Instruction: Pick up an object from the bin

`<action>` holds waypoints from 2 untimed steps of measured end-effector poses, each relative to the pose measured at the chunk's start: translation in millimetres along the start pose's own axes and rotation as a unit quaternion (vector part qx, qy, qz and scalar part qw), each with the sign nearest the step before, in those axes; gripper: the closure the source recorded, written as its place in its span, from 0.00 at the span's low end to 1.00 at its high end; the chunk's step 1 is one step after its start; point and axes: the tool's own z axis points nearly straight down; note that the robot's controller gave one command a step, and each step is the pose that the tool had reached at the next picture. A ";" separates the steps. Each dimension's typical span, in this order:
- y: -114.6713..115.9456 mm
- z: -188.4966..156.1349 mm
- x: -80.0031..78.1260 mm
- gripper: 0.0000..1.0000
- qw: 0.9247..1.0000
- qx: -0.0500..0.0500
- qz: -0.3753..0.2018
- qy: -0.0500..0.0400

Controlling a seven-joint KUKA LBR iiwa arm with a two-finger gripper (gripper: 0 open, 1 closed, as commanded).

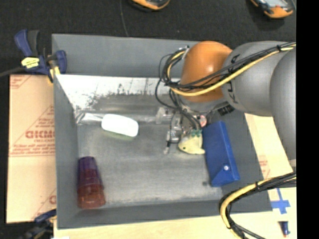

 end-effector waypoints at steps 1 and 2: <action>0.1 -4.7 -2.1 0.00 1.000 0.000 0.000 -0.004; -57.6 29.7 -1.1 0.00 0.996 0.001 -0.087 -0.004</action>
Offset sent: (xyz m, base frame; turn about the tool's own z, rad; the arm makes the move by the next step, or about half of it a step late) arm -0.0001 -0.1155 -0.0648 -0.3416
